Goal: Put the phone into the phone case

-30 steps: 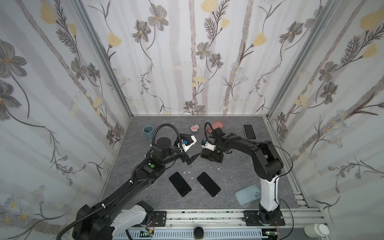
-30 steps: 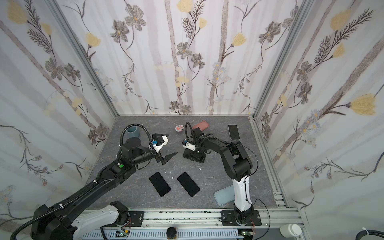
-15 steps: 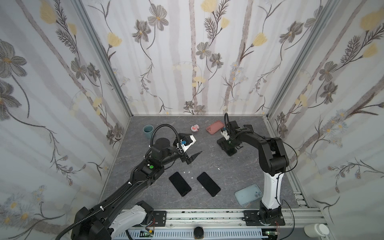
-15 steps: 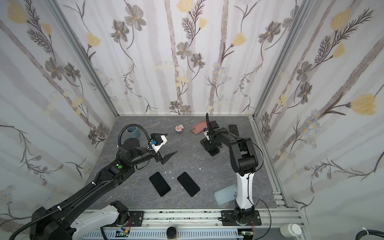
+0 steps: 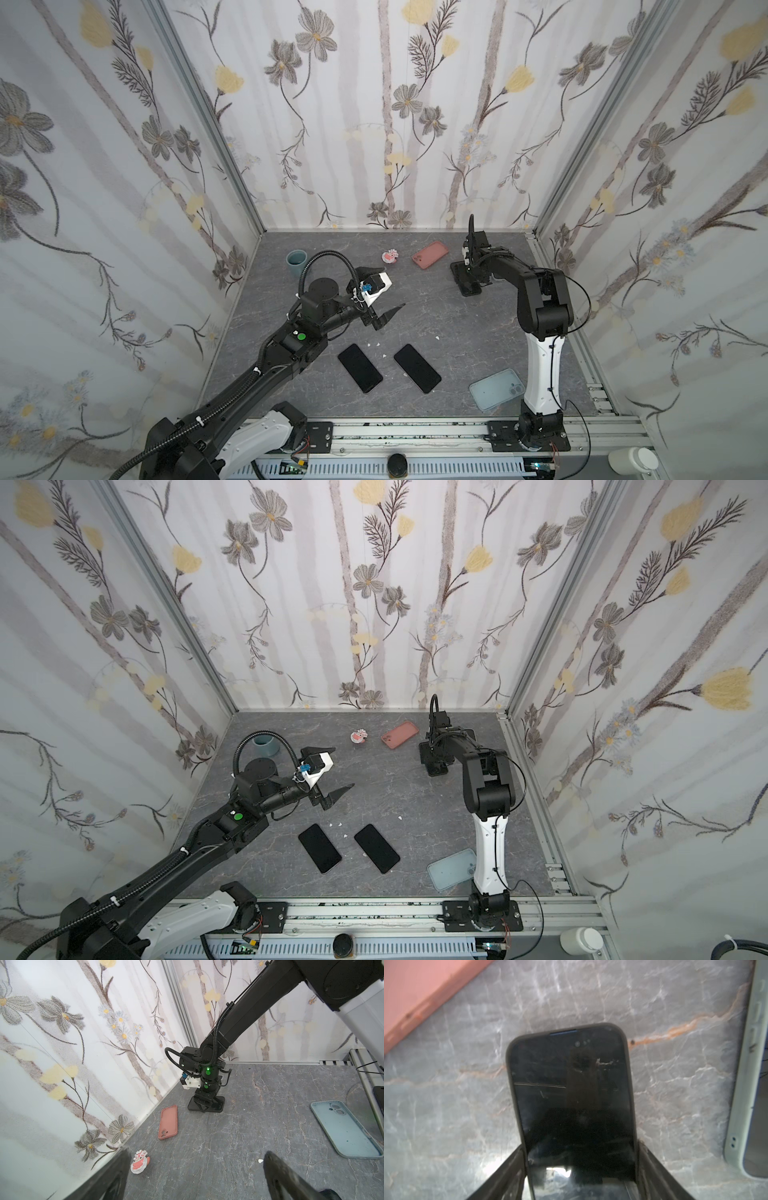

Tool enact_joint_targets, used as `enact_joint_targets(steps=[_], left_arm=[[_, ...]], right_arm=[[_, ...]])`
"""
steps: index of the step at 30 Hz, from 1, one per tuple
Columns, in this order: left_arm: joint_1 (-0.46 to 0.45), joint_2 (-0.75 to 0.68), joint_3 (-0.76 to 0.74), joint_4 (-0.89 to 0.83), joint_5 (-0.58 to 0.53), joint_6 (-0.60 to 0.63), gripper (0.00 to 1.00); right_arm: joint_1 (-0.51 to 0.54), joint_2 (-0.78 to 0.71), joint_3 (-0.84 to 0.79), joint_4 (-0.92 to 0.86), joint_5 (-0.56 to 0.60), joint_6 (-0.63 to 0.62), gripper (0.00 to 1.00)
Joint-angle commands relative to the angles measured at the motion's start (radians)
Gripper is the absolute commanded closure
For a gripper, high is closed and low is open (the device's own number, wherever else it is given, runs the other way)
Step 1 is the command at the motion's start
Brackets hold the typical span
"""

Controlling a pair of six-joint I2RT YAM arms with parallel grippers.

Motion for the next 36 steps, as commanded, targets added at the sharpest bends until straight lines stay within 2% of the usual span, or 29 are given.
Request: enact_joint_targets(steps=[1, 12, 21, 27, 29, 36], left_arm=[[-0.001, -0.009, -0.001, 0.007, -0.008, 0.034, 0.0], [-0.001, -0.019, -0.009, 0.005, -0.014, 0.051, 0.0], [-0.002, -0.019, -0.01, -0.001, -0.023, 0.061, 0.0], [-0.002, -0.02, -0.006, -0.002, -0.046, 0.059, 0.0], [0.0, -0.024, 0.001, -0.002, -0.045, 0.044, 0.0], [0.0, -0.028, 0.018, 0.049, -0.067, -0.055, 0.0]], right_arm=[[-0.007, 0.051, 0.028, -0.131, 0.079, 0.022, 0.3], [-0.019, 0.126, 0.167, -0.168, 0.079, 0.039, 0.27], [-0.017, 0.112, 0.175, -0.172, 0.052, 0.051, 0.18], [-0.014, 0.064, 0.176, -0.173, 0.054, 0.056, 0.14], [-0.009, 0.036, 0.173, -0.173, 0.05, 0.057, 0.08], [0.048, -0.063, 0.112, -0.137, 0.077, 0.071, 0.08]])
